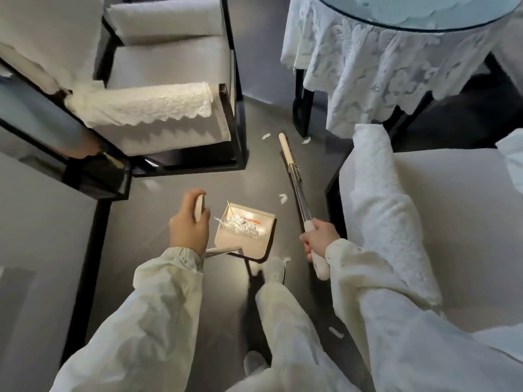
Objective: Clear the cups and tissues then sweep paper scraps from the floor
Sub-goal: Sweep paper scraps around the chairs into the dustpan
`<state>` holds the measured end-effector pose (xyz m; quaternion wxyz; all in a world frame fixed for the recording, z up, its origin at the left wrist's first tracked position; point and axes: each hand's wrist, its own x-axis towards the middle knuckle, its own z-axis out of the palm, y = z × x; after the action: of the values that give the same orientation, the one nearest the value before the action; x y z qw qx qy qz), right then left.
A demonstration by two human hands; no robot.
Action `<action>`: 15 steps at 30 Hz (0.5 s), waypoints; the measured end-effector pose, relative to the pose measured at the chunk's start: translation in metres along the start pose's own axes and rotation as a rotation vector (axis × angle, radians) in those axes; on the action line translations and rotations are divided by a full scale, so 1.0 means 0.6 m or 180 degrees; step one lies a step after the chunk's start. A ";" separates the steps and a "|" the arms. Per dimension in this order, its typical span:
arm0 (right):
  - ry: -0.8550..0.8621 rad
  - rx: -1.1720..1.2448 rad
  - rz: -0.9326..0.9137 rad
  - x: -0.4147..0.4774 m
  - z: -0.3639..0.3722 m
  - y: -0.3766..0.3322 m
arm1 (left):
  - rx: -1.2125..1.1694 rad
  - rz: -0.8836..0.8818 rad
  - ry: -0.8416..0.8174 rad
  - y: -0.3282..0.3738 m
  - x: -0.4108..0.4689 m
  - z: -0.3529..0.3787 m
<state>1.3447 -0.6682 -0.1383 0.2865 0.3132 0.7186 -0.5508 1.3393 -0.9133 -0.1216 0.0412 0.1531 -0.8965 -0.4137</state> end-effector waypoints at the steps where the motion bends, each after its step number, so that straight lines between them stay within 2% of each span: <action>1: 0.0078 0.0015 -0.0006 0.026 -0.005 -0.019 | 0.0008 0.0035 -0.0040 0.003 0.030 0.010; 8: 0.0470 -0.0048 0.0174 0.244 -0.055 -0.170 | 0.0018 -0.0099 -0.0211 0.036 0.222 0.091; 11: 0.0425 -0.0300 0.0311 0.323 -0.085 -0.226 | 0.0064 -0.0193 -0.0285 0.058 0.284 0.116; 15: 0.0182 -0.0938 0.0135 0.411 -0.117 -0.285 | 0.0171 -0.0068 -0.0422 0.067 0.353 0.134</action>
<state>1.0511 -0.6007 -0.2044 0.3204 0.2985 0.7927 -0.4241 1.1125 -0.8956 -0.1549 -0.0268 0.1360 -0.9064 -0.3991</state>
